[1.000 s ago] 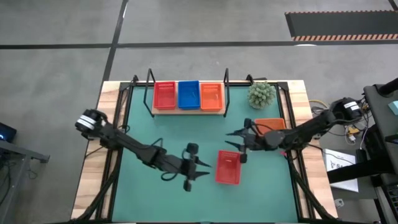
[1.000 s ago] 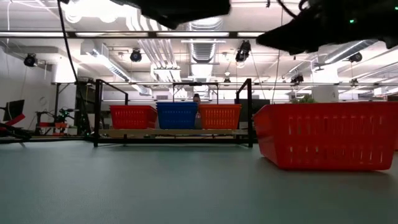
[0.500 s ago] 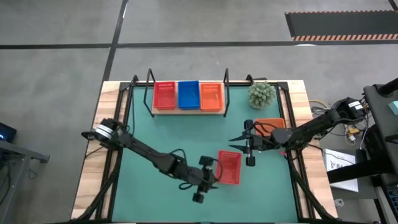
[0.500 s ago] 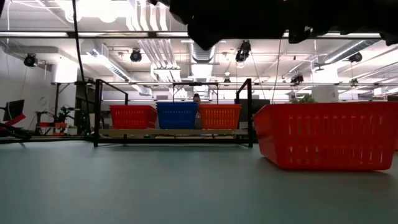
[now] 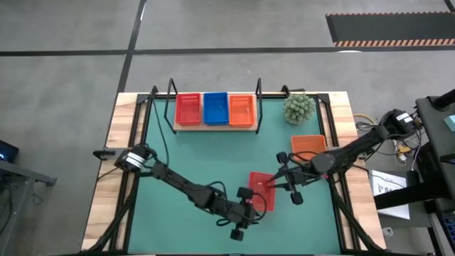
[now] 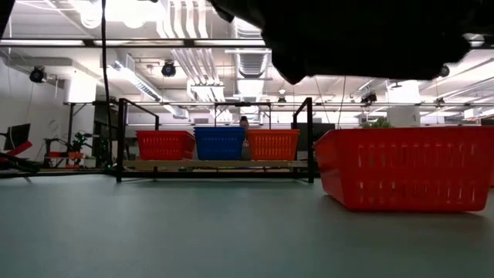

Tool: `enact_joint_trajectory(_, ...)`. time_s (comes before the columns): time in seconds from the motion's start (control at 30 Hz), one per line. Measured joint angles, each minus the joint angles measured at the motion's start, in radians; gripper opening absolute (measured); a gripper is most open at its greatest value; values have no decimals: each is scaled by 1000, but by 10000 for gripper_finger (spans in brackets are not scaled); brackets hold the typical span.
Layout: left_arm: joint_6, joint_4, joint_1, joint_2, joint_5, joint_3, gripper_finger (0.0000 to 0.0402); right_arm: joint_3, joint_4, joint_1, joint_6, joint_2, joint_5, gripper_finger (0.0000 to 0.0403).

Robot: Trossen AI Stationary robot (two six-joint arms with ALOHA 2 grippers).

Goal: Stack baskets on shelf by color
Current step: Stack the red bin on top of the red bin on the shelf

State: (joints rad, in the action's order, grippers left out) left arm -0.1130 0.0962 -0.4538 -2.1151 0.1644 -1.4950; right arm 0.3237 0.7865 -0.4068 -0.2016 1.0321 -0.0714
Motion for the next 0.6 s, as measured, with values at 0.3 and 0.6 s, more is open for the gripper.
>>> enact_joint_trajectory(0.3, 17, 0, 18, -19, 138, 7, 106, 2, 3, -86, -19, 1, -119, 63)
enact_joint_trajectory(0.6, 24, 7, 49, -30, 103, 13, 106, 10, 2, -86, -28, 1, -126, 63)
